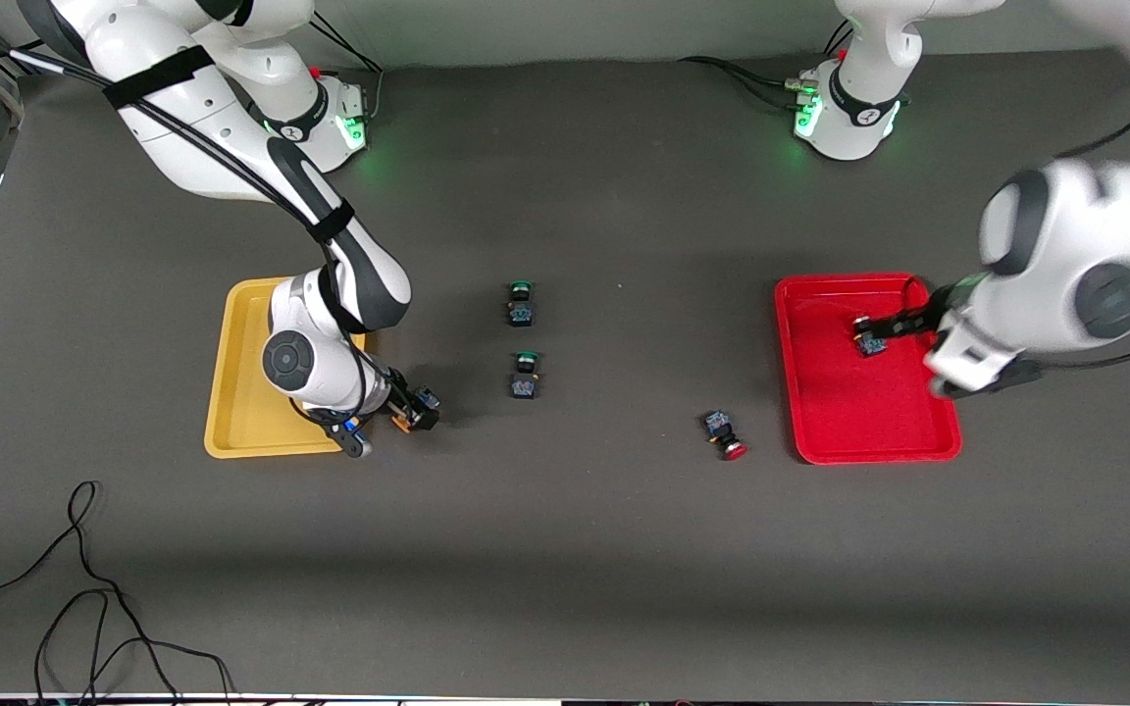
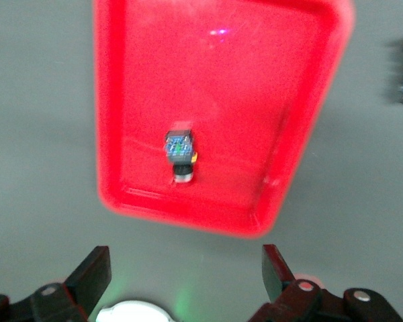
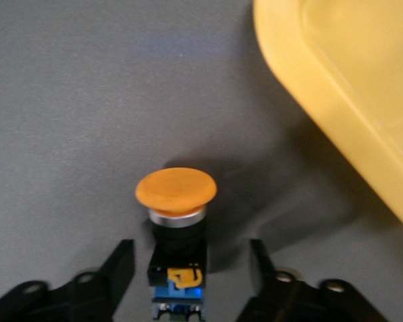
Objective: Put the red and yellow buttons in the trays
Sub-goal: 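Grasp the second yellow button with the right gripper while the left gripper withdraws, then place the yellow button in the yellow tray while the left gripper grasps red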
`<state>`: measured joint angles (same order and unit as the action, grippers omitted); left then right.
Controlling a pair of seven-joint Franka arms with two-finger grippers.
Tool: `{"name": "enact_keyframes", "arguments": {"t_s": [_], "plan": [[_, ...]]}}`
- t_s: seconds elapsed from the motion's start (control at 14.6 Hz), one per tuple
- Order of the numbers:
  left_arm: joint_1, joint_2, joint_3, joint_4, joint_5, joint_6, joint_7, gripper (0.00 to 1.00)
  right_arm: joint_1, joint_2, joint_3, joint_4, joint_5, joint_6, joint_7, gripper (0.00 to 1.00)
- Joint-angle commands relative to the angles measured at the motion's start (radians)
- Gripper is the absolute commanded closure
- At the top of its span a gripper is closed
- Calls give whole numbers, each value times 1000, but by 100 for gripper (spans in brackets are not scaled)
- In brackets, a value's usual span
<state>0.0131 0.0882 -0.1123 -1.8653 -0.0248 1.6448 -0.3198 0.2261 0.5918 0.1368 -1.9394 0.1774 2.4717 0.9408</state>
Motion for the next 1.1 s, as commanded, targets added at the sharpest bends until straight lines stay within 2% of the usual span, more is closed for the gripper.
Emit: {"name": "enact_keyframes", "arguments": {"t_s": [0.0, 0.07, 0.21, 0.27, 0.41, 0.48, 0.55, 0.62, 0.68, 0.75, 0.82, 0.89, 1.03], "plan": [[-12, -178, 2, 20, 5, -88, -7, 0, 3, -15, -2, 17, 2, -7, 10, 98], [-13, -233, 2, 11, 5, -106, -1, 0, -2, -42, -3, 19, 2, -49, 6, 99], [-51, -245, 0, 34, 5, -109, -11, 0, -17, -117, -14, 30, 2, -187, -14, 100], [-79, -222, 0, 53, 2, -97, -19, 0, -33, -171, -28, 22, 2, -259, -63, 100], [-122, -132, -23, 115, -3, -63, -103, 0, -33, -243, -129, 2, 1, -350, -211, 100], [-136, -73, -42, 154, -1, -40, -180, 0, -33, -260, -172, -41, 2, -347, -294, 100], [-145, -9, -64, 203, -1, -19, -236, 0, -33, -262, -215, -90, 4, -309, -360, 95], [-154, 54, -84, 251, 2, -2, -289, 0, -33, -259, -250, -149, 13, -216, -428, 80], [-165, 121, -93, 299, 5, 16, -342, 0, -33, -245, -256, -191, 14, -135, -465, 56], [-179, 171, -96, 325, 6, 47, -385, 0, -33, -231, -256, -191, 16, -108, -458, 24], [-197, 214, -96, 328, 11, 94, -413, 0, -31, -234, -255, -182, 16, -112, -447, 1], [-218, 256, -95, 322, 13, 151, -448, 0, -25, -245, -253, -165, 17, -140, -433, 0], [-260, 352, -95, 319, 16, 255, -548, 0, -14, -266, -247, -68, 16, -299, -366, 0]]}}
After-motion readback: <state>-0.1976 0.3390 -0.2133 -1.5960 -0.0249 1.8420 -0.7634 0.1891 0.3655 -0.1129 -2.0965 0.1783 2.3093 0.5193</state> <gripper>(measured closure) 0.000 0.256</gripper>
